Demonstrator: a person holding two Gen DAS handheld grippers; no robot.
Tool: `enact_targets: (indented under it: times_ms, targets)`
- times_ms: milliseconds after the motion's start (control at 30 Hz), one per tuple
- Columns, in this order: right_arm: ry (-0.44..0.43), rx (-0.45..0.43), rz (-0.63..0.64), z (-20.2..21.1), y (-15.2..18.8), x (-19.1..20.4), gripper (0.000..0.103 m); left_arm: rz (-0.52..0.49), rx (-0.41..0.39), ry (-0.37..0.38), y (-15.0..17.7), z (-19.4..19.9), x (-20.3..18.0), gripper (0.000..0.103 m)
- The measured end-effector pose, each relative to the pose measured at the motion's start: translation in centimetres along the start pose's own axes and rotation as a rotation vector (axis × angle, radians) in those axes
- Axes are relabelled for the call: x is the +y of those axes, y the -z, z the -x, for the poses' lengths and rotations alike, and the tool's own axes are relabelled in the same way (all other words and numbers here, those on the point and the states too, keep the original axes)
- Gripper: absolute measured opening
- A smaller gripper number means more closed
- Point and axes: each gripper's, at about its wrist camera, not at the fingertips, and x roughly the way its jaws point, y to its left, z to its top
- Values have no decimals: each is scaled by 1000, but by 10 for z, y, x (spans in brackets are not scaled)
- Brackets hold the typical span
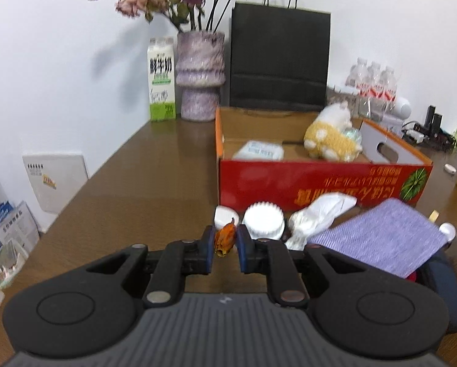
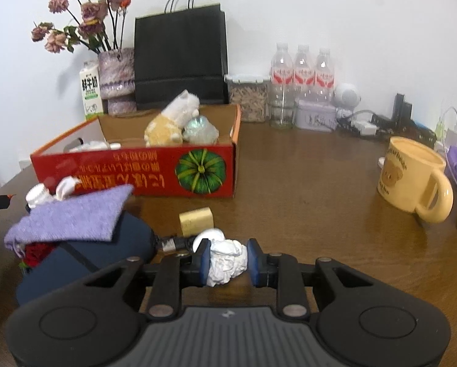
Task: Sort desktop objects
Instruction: 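Carry orange item and white paper into the box and open both tools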
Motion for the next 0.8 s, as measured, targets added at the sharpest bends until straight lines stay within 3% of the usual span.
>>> enact_targets:
  times_ms: [433,800]
  targets:
    - [-59,-172,81,3,-70,35,24,-24,-146,67,-50,8,-23,16]
    - [-123,-243,79,-29,-128,59,24,-11,-200,126,-101,-25,-54,16]
